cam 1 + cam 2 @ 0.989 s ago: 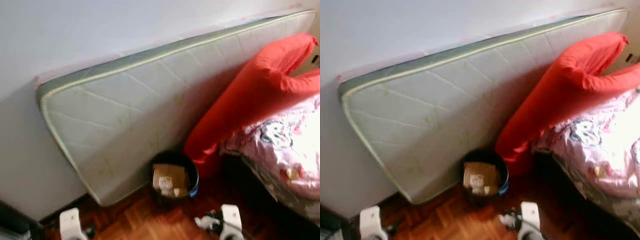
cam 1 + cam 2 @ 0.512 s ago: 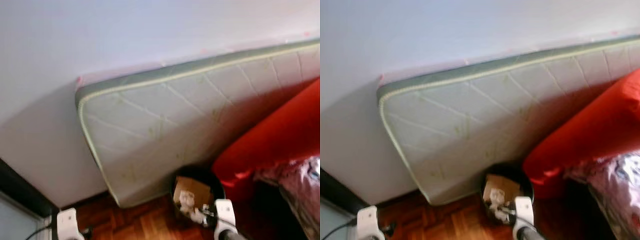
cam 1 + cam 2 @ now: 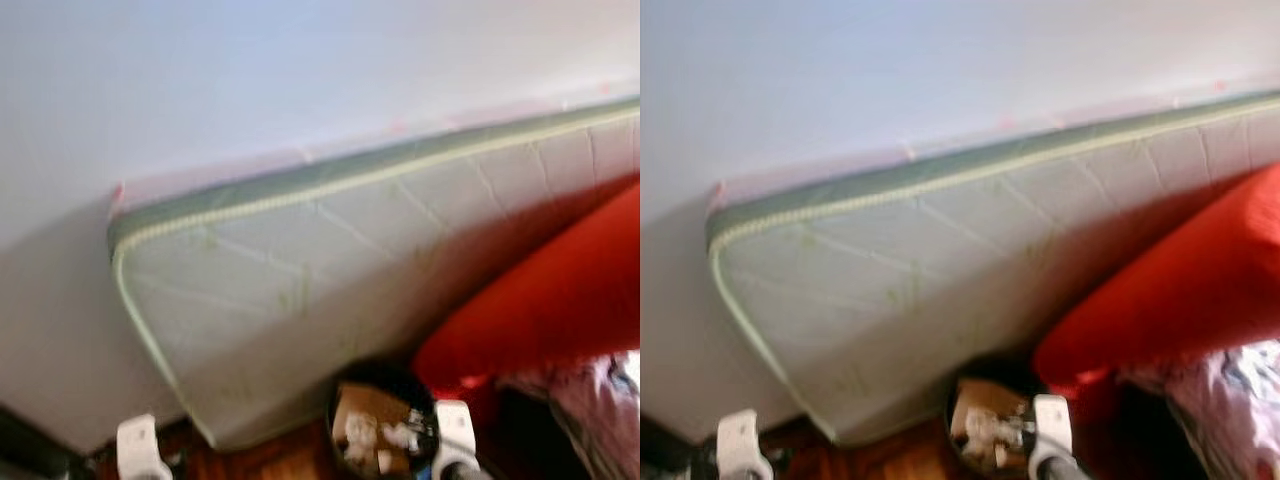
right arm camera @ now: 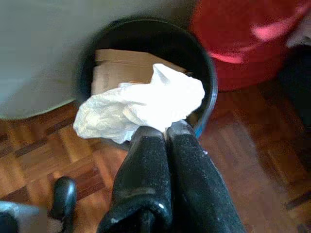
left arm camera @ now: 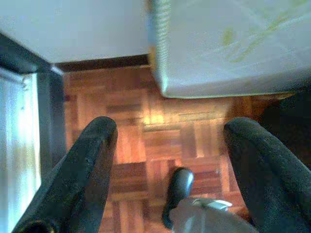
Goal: Clean up the room
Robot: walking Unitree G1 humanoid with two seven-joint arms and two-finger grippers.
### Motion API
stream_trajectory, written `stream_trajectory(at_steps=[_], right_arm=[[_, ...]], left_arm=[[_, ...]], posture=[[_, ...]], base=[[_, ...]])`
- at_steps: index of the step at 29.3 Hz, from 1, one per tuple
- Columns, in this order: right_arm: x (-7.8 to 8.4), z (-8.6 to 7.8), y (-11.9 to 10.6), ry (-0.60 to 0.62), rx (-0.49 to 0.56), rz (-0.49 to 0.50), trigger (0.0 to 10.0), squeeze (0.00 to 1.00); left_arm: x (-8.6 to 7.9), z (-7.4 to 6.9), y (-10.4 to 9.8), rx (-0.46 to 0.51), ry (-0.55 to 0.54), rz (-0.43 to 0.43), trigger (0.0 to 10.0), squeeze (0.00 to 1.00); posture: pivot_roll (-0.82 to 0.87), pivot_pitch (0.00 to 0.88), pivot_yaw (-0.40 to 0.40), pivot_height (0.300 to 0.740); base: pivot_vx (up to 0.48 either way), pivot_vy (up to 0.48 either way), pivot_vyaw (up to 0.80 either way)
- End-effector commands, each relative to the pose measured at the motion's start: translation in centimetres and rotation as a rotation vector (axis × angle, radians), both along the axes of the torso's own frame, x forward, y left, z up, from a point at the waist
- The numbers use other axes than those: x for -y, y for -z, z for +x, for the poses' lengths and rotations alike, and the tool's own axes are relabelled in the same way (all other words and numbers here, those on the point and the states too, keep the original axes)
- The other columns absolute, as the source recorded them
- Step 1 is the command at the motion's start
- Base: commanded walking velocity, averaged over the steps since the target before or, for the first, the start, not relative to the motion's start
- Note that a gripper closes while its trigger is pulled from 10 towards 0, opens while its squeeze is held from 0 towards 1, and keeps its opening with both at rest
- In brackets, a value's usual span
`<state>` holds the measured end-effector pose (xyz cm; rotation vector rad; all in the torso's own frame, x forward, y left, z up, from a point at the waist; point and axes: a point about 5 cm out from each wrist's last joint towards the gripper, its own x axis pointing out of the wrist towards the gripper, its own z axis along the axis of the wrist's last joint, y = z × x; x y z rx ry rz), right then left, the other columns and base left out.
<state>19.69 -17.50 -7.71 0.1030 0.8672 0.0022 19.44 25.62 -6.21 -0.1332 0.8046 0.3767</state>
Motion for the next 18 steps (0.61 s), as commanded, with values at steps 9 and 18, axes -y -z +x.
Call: stream_trajectory(at_steps=[9,18], right_arm=[[0.2,1.7,-1.1,0.002,0.094,0.017,10.0,0.0],[-0.2,2.9,-1.9,-0.004,0.157,0.041,10.0,0.0]], left_arm=[[0.4,-0.3,0.4,-0.026,0.023,-0.01,10.0,0.0],[0.4,-0.2,0.3,-0.027,0.033,-0.009,10.0,0.0]], posture=[[0.15,0.018,-0.043,0.74],[0.15,0.019,-0.039,0.74]], base=[[0.17,0.0,0.0],[0.0,0.0,0.0]])
